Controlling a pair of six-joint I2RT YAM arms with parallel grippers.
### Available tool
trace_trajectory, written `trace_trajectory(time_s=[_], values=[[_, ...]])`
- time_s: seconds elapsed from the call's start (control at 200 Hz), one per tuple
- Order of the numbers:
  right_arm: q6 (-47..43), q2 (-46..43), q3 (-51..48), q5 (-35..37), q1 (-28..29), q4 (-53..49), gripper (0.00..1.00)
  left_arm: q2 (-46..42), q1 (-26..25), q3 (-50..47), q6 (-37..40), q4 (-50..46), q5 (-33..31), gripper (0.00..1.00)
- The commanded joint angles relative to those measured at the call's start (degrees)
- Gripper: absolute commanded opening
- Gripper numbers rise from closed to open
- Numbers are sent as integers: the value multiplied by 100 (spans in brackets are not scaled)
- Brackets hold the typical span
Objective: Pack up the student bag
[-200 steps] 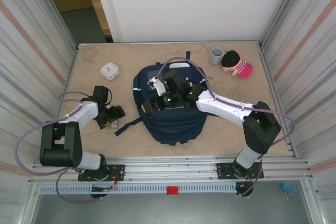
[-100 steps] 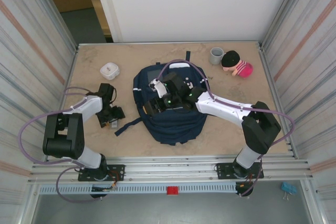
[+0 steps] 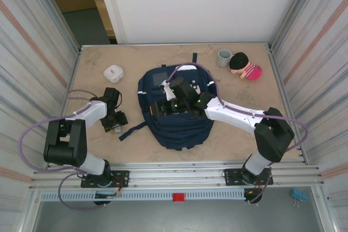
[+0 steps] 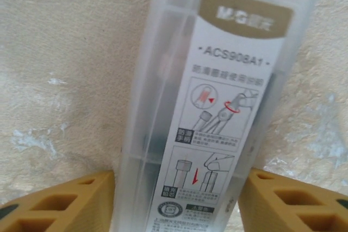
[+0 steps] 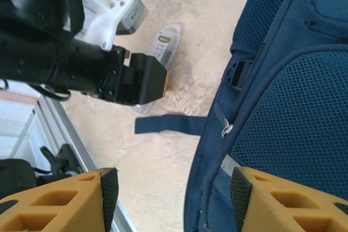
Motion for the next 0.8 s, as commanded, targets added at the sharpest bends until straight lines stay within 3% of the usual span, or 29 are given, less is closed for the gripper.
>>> trace_trajectory(time_s=[0.0,0.276,0.601,0.797], values=[[488,-279,-50,390,119,-58,58,-227,-119,-321,-28,818,229,56],[452,-518,-85,1153,480,-420,59,-501,-133,-519,32,1102,477,50],[90,-456,404,1961,384,-1269,60,-668,-277,-730,-64,1247,470,45],[311,-544,128,1868,395,-905,60,-650,-307,-706,-109,1361,584,40]])
